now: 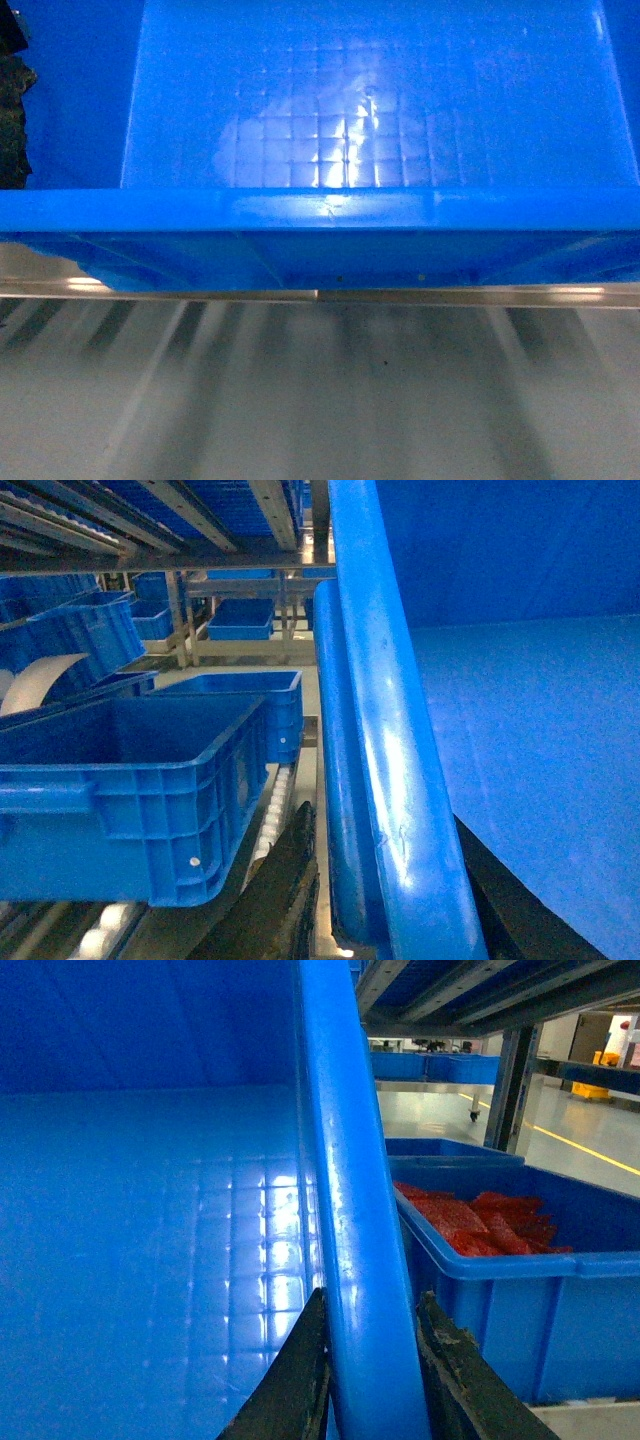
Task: Place box next to blue box on left shelf
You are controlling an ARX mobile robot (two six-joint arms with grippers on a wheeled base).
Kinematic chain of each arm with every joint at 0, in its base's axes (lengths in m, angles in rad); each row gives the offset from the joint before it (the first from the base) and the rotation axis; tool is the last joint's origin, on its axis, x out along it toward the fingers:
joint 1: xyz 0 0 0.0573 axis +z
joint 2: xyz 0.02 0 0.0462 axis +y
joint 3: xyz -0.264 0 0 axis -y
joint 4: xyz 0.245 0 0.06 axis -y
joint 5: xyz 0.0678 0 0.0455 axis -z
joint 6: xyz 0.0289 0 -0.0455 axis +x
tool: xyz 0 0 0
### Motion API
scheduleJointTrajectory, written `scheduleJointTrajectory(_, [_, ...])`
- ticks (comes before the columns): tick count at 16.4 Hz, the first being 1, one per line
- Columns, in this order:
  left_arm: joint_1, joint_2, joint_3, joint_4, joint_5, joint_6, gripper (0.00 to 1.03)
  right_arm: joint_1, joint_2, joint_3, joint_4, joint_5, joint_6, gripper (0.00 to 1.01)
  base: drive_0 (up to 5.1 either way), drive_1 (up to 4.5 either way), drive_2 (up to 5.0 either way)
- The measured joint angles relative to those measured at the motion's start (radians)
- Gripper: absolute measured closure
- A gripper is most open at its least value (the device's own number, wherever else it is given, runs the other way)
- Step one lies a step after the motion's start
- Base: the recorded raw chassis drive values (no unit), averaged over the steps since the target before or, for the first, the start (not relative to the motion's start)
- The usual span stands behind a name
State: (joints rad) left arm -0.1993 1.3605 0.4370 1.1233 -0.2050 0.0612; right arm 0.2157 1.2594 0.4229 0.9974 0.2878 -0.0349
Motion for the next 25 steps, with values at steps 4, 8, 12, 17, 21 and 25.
scheduleJointTrajectory(4, [0.0, 0.0, 0.0, -0.001, 0.0, -0.001, 0.74, 0.0, 0.0, 0.0, 0.0, 0.0, 0.0, 0.85, 0.1, 4.34, -4.2])
scheduleJointTrajectory(8, [0.0, 0.0, 0.0, -0.002, 0.0, -0.001, 0.74, 0.0, 0.0, 0.0, 0.002, 0.0, 0.0, 0.85, 0.0, 4.24, -4.3])
scheduleJointTrajectory(12, [0.0, 0.002, 0.0, 0.001, 0.0, 0.0, 0.74, 0.0, 0.002, 0.0, 0.0, 0.0, 0.0, 0.85, 0.0, 1.05, -1.1])
scheduleJointTrajectory(17, [0.0, 0.002, 0.0, 0.0, 0.0, 0.0, 0.74, 0.0, 0.002, 0.0, 0.0, 0.0, 0.0, 0.85, 0.0, 0.0, 0.0])
scheduleJointTrajectory(21, [0.0, 0.002, 0.0, 0.0, 0.0, 0.0, 0.74, 0.0, 0.002, 0.0, 0.0, 0.0, 0.0, 0.85, 0.0, 0.0, 0.0])
scheduleJointTrajectory(25, [0.0, 0.002, 0.0, 0.0, 0.0, 0.0, 0.74, 0.0, 0.002, 0.0, 0.0, 0.0, 0.0, 0.85, 0.0, 0.0, 0.0])
